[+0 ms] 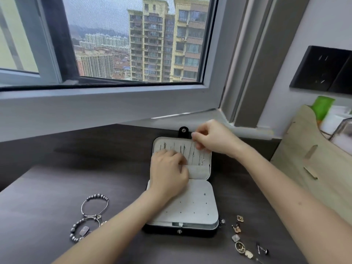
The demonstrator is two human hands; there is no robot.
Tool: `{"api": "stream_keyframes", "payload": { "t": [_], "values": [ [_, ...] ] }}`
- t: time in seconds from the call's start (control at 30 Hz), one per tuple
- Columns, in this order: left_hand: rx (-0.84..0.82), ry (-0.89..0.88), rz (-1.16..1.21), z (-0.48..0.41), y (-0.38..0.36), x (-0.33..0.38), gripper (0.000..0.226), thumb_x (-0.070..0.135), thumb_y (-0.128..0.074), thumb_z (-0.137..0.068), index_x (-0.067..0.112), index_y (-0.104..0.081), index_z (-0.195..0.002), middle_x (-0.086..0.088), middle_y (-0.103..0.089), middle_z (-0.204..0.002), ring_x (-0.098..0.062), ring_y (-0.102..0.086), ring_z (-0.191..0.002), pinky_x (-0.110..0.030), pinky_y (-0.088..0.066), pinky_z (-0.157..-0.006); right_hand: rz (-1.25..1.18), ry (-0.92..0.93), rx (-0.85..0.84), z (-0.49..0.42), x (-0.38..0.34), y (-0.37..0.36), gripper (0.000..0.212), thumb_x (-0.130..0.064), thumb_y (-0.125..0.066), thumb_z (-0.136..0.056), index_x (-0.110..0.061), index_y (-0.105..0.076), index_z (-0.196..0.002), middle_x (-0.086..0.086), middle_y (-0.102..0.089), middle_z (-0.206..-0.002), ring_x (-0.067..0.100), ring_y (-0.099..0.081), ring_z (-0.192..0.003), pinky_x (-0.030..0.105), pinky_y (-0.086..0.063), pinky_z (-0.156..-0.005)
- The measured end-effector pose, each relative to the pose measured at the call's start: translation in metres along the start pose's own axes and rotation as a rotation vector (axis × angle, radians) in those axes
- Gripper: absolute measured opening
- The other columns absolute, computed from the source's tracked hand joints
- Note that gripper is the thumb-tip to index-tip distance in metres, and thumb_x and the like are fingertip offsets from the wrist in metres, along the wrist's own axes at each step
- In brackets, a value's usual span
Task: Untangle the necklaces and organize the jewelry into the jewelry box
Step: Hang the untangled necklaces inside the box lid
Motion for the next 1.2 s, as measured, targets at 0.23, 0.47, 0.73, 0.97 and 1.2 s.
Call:
{"api": "stream_keyframes", "payload": {
  "t": [0.23, 0.47, 0.73, 0.97, 1.2],
  "values": [
    [0.079, 0.027, 0.056, -0.03, 0.001, 0.006, 0.028, 0.03, -0.046, -0.079, 0.015, -0.07, -0.077, -0.002, -0.065, -0.068, -0.025, -0.057, -0.061, -0.027, -0.029, -0.062, 0.027, 0.05, 0.032, 0.004, 0.01, -0.013, 0.024, -0.021, -0.052, -0.094, -0.016, -0.064, -0.074, 0.002, -0.069, -0.073, 0.01, -0.056, -0.057, 0.036, -0.053, -0.069],
    [0.033, 0.106, 0.124, -0.038, -0.006, 0.009, 0.032, 0.033, -0.048, -0.081, 0.015, -0.074, -0.085, -0.007, -0.068, -0.08, -0.028, -0.058, -0.075, -0.033, -0.037, -0.068, -0.095, 0.041, 0.119, 0.007, 0.019, -0.017, 0.026, -0.021, -0.057, -0.092, -0.005, -0.069, -0.075, 0.011, -0.068, -0.068, 0.022, -0.06, -0.055, 0.036, -0.053, -0.058],
    [0.016, 0.183, -0.069, -0.038, -0.009, 0.008, 0.026, 0.029, -0.056, -0.073, 0.011, -0.067, -0.057, -0.007, -0.063, -0.056, -0.03, -0.057, -0.055, -0.032, -0.041, -0.053, 0.022, -0.103, 0.462, 0.015, 0.023, -0.035, 0.024, -0.026, -0.063, -0.087, -0.01, -0.071, -0.071, 0.004, -0.07, -0.074, 0.021, -0.065, -0.075, 0.028, -0.048, -0.067],
    [0.029, 0.171, -0.259, -0.046, -0.007, 0.02, 0.025, 0.022, -0.065, -0.052, 0.014, -0.047, -0.037, -0.004, -0.048, -0.039, -0.023, -0.044, -0.035, -0.022, -0.023, -0.049, 0.206, -0.169, 0.509, 0.014, 0.014, -0.044, 0.024, -0.02, -0.051, -0.09, -0.005, -0.067, -0.081, 0.012, -0.068, -0.087, 0.034, -0.061, -0.088, 0.028, -0.035, -0.063],
    [-0.19, 0.127, -0.37, -0.038, 0.001, 0.026, 0.049, 0.024, -0.078, -0.057, 0.021, -0.031, -0.045, -0.003, -0.056, -0.052, -0.019, -0.037, -0.048, -0.028, -0.022, -0.056, 0.235, -0.191, 0.295, 0.018, 0.018, -0.049, 0.02, -0.02, -0.058, -0.087, -0.006, -0.057, -0.073, 0.01, -0.06, -0.076, 0.03, -0.059, -0.078, 0.026, -0.036, -0.058]
  ]
}}
Point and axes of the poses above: each hand's wrist, its own z-axis away from the middle knuckle, its own y-axis out of the back of the hand, x = y × z, the point moved 2 cm from there along -z, towards the middle knuckle
